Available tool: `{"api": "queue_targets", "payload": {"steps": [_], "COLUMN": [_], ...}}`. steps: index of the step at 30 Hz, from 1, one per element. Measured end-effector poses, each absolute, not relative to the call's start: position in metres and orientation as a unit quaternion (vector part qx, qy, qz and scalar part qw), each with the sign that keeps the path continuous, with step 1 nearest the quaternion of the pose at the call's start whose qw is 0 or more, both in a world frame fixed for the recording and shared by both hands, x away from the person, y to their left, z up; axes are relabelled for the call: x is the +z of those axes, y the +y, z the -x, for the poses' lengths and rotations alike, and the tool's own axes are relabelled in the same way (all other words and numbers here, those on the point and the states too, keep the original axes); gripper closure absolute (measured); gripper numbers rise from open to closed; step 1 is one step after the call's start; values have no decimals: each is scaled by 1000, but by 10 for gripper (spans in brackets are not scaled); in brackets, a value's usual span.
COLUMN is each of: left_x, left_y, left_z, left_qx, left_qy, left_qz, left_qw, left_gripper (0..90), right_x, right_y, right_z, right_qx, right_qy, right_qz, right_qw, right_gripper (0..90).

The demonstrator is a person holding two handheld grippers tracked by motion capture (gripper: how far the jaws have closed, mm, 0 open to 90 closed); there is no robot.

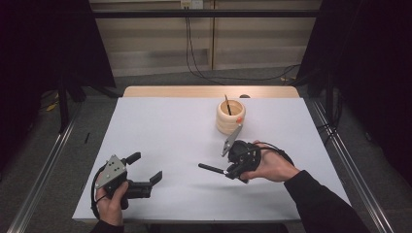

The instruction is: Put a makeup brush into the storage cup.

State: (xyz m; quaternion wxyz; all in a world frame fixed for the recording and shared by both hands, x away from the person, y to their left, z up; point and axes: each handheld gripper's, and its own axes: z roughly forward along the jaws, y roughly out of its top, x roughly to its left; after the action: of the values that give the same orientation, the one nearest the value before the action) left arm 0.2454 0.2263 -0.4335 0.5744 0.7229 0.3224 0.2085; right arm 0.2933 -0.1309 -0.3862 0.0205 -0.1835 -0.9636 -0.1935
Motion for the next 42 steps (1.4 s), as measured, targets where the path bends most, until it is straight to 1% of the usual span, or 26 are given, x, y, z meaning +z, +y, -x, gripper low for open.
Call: {"api": "queue_targets", "payload": {"steps": [9, 11, 18, 21, 26, 29, 31, 33, 36, 39, 42], "left_x": [-427, -426, -410, -405, -400, -397, -395, -392, -389, -390, -390], "left_y": [230, 229, 222, 220, 212, 208, 205, 200, 193, 186, 178], "left_z": [-246, -245, -244, -246, -250, -253, -254, -257, -259, -261, -262], "left_qx": [215, 208, 217, 206, 198, 182, 183, 165, 157, 141, 140], "left_qy": [331, 324, 300, 281, 284, 273, 270, 261, 237, 227, 222], "left_qz": [-709, -708, -722, -731, -726, -728, -729, -735, -750, -756, -763], "left_qw": [584, 592, 585, 587, 594, 602, 602, 604, 597, 597, 591], "left_gripper": [8, 6, 6, 9, 6, 6, 6, 6, 6, 6, 7], "right_x": [-392, -392, -392, -393, -396, -395, -396, -395, -396, -397, -397], "right_y": [-129, -129, -130, -132, -129, -128, -128, -128, -128, -127, -127], "right_z": [-292, -292, -292, -292, -291, -290, -291, -291, -291, -290, -291], "right_qx": [-188, -190, -196, -200, -191, -191, -194, -196, -195, -191, -194], "right_qy": [-966, -965, -964, -963, -965, -965, -965, -965, -966, -967, -966], "right_qz": [178, 178, 177, 179, 179, 178, 172, 171, 167, 164, 164], "right_qw": [24, 27, 26, 25, 29, 29, 28, 29, 32, 34, 34], "right_gripper": [789, 789, 789, 789, 789, 788, 789, 789, 789, 788, 789]}}
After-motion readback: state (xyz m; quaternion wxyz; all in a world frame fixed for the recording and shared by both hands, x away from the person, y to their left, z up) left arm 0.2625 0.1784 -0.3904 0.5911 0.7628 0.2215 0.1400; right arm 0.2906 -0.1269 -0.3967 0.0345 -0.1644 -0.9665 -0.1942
